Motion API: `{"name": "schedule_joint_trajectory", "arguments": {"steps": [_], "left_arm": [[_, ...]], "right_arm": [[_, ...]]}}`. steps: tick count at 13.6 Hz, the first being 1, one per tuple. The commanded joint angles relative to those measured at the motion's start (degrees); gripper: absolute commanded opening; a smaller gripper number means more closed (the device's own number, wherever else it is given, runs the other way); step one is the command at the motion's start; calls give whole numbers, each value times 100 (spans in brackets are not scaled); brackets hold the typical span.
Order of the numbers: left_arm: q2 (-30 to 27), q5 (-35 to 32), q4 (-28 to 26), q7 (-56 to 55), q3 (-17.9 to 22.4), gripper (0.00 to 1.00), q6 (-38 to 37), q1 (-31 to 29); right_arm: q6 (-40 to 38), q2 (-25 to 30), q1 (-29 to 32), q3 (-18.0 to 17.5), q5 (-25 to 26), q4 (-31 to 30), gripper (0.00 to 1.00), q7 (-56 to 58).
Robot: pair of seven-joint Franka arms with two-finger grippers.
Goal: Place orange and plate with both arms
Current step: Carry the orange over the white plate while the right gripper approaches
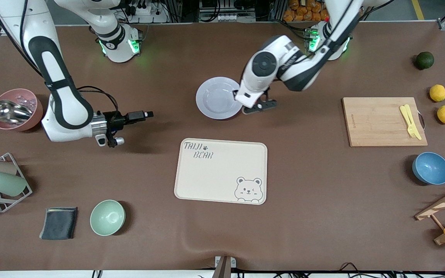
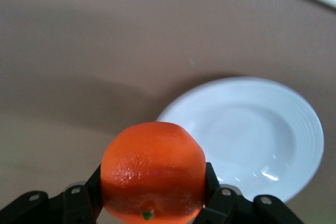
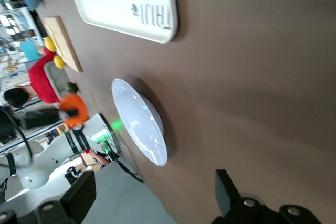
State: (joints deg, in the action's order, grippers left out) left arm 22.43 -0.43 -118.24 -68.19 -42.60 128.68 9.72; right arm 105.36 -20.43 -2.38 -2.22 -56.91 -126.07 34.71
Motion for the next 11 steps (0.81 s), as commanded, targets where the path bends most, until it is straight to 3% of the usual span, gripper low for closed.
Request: {"name": "schedule_joint_trajectory", "arguments": {"steps": [1, 3, 7, 9, 10, 11], "left_arm": [[436, -53, 161, -667, 59, 22, 367, 529], [787, -324, 266, -1071, 155, 22, 604, 845], [1640, -993, 1073, -2091, 716, 26, 632, 1706], [1746, -1003, 1294, -2137, 954, 27, 632, 1901], [1773, -1003, 1330, -2137, 964, 30, 632, 1902], [1782, -1003, 1330, -2137, 973, 44, 632, 1893]], "right_arm": [[309, 39, -428, 19, -478, -234, 100, 299], [598, 21, -535, 19, -593, -312, 100, 343], [941, -66, -903, 19, -918, -330, 100, 352], [1336, -154, -1044, 11, -927, -330, 100, 343], [1381, -172, -1123, 11, -1014, -330, 100, 352], [1399, -181, -1167, 11, -1181, -330, 100, 361]]}}
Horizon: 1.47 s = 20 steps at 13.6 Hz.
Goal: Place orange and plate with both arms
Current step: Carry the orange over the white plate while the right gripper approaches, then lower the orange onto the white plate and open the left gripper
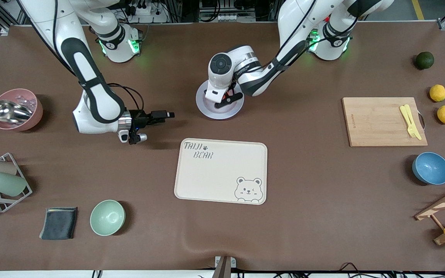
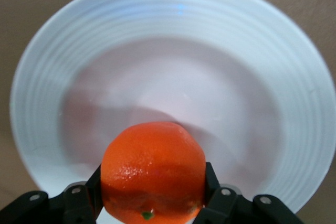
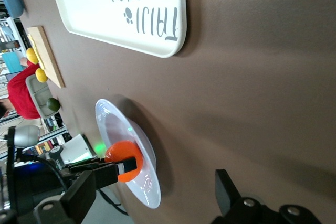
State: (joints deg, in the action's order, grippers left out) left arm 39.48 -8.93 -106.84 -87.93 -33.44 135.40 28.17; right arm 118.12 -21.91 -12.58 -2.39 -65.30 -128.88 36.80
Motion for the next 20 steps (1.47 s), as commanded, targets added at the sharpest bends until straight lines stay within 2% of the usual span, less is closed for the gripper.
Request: {"name": "schedule_joint_trajectory", "arguments": {"steps": [1, 2, 5, 8, 12, 14, 16, 20], "left_arm": [[78, -153, 190, -137, 66, 83, -40, 22], [60, -153, 190, -102, 66, 100, -40, -4], [-255, -162, 199, -154, 57, 100, -127, -127], [-1167, -153, 190, -146, 49, 100, -890, -346], [-2275, -153, 199, 169, 31, 100, -1463, -1022], [-2645, -153, 225, 748, 31, 100, -1552, -1505], [-2857, -136, 364, 1433, 31, 100, -1752, -1980], [-2849, -92, 1252, 3014, 40, 100, -2815, -2928]], "right_arm": [[132, -67, -183, 28, -473, -50, 100, 247], [132, -120, -235, 28, -684, -50, 100, 405], [298, -147, -577, 37, -1089, -50, 99, 521], [510, -155, -842, 37, -1099, -59, 97, 529], [510, -155, -930, 28, -1099, -111, 91, 547], [563, -155, -1114, 28, -1099, -120, 84, 565], [651, -156, -1228, 28, -1108, -181, 84, 573], [660, -287, -1264, 28, -1353, -287, 74, 1082]]}}
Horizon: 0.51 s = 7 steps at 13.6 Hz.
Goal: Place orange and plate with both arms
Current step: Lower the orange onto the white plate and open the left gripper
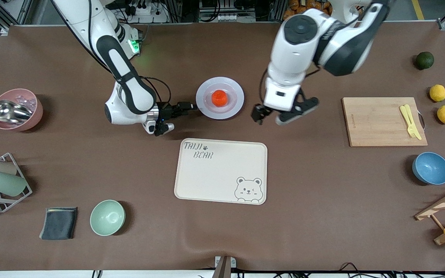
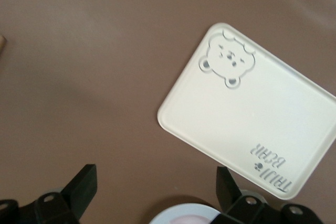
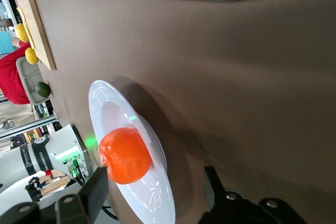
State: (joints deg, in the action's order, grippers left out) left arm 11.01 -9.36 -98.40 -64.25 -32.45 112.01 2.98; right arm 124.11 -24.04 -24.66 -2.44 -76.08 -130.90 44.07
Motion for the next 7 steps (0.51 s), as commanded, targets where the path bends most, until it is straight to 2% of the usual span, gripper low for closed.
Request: {"name": "schedule_joint_trajectory", "arguments": {"steps": [1, 5, 7], "left_arm": [[-3, -31, 557, 1069, -60, 100, -635, -656], [-11, -40, 1023, 2266, -60, 100, -1241, -1395], [-29, -84, 1155, 2645, -60, 100, -1453, -1581]], "right_arm": [[96, -153, -118, 33, -311, -84, 74, 374], [237, -163, -417, 33, -785, -198, 67, 567], [237, -172, -426, 33, -821, -216, 64, 664]]}}
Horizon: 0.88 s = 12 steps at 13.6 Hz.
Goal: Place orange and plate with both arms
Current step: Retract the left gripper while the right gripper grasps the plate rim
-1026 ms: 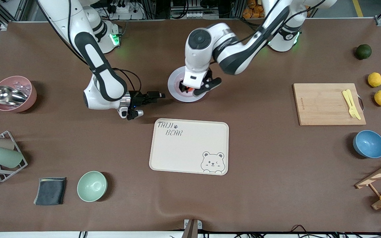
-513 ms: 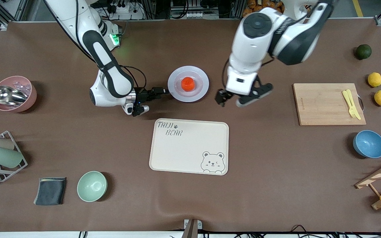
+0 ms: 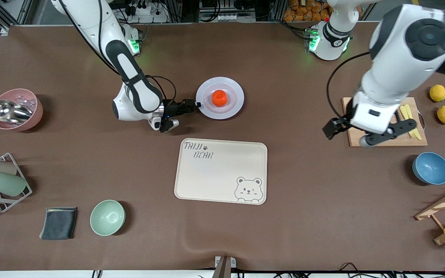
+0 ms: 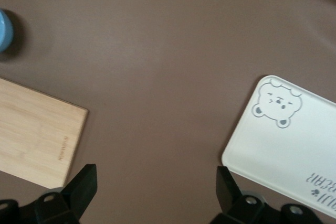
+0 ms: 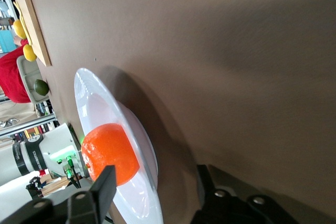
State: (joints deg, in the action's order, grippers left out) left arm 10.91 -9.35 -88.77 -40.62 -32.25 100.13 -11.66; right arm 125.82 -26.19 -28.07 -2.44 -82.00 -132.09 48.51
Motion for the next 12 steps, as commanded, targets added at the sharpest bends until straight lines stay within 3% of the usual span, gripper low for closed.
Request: {"name": "schedule_joint_trajectory", "arguments": {"steps": [1, 3, 8, 10, 12], "left_arm": [[-45, -67, 350, 379, -70, 100, -440, -126], [-37, -93, 667, 615, -70, 100, -748, -240], [-211, 179, 703, 1626, -53, 100, -942, -618], [-414, 293, 703, 1969, 523, 100, -960, -313], [-625, 678, 694, 2661, 1725, 100, -1021, 424]], "right_arm": [[66, 52, -84, 24, -238, -123, 61, 229], [66, 52, -172, 24, -317, -124, 58, 238], [83, 61, -348, 33, -589, -150, 53, 238], [179, 70, -453, 24, -677, -150, 45, 238], [372, 79, -541, 24, -686, -150, 32, 247]]}}
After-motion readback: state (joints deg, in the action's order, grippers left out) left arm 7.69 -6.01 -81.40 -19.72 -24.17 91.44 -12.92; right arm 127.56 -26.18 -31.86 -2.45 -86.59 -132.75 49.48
